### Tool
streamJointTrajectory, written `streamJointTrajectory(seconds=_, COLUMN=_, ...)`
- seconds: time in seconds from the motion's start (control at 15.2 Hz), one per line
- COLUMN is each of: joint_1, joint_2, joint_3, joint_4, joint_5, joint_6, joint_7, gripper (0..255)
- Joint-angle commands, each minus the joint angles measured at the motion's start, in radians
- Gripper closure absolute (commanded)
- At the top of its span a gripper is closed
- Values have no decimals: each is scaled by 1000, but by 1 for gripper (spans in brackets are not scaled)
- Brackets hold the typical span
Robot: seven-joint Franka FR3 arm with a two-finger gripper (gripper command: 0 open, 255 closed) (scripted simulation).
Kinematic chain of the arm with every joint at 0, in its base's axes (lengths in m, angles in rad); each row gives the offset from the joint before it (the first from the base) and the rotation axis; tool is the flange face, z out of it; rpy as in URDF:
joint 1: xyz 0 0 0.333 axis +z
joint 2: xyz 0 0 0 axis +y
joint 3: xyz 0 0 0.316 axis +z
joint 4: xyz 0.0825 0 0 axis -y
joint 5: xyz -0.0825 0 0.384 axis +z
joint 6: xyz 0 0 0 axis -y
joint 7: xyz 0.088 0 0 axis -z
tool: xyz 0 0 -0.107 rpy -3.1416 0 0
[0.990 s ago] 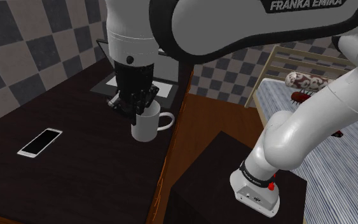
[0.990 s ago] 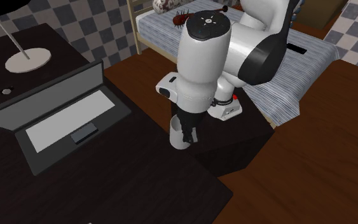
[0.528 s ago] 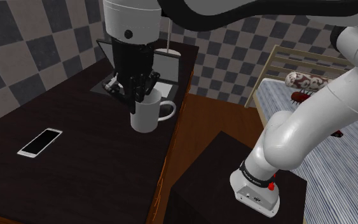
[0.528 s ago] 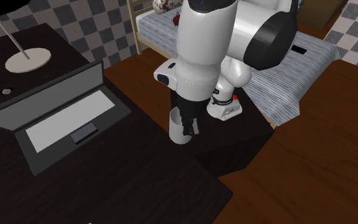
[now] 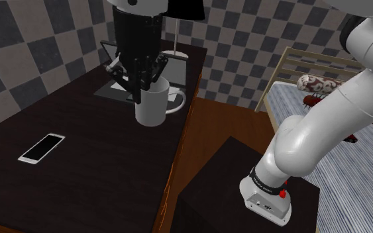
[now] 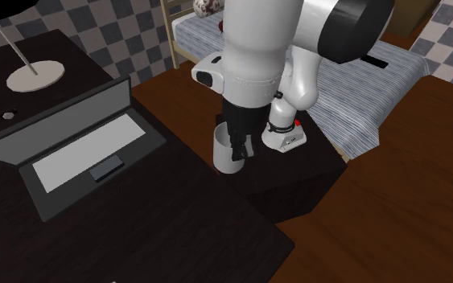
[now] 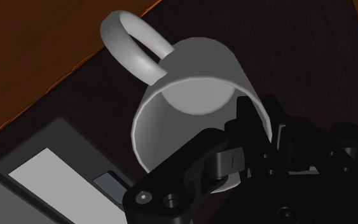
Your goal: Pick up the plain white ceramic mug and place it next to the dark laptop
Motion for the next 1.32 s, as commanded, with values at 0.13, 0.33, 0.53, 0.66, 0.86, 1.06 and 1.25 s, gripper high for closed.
streamJointTrajectory(seconds=0.13, joint_1=-4, joint_2=20, joint_3=3, joint_4=71, joint_5=-10, joint_6=-54, joint_7=6, gripper=255)
streamJointTrajectory(seconds=0.33, joint_1=-6, joint_2=38, joint_3=7, joint_4=129, joint_5=-20, joint_6=-96, joint_7=13, gripper=255)
streamJointTrajectory(seconds=0.53, joint_1=-8, joint_2=60, joint_3=13, joint_4=191, joint_5=-31, joint_6=-139, joint_7=20, gripper=255)
streamJointTrajectory(seconds=0.66, joint_1=-9, joint_2=76, joint_3=18, joint_4=234, joint_5=-39, joint_6=-169, joint_7=27, gripper=255)
streamJointTrajectory(seconds=0.86, joint_1=-26, joint_2=81, joint_3=-12, joint_4=236, joint_5=-45, joint_6=-167, joint_7=-22, gripper=255)
streamJointTrajectory(seconds=1.06, joint_1=-53, joint_2=95, joint_3=-54, joint_4=242, joint_5=-56, joint_6=-162, joint_7=-91, gripper=255)
streamJointTrajectory(seconds=1.25, joint_1=-80, joint_2=119, joint_3=-91, joint_4=259, joint_5=-71, joint_6=-159, joint_7=-156, gripper=255)
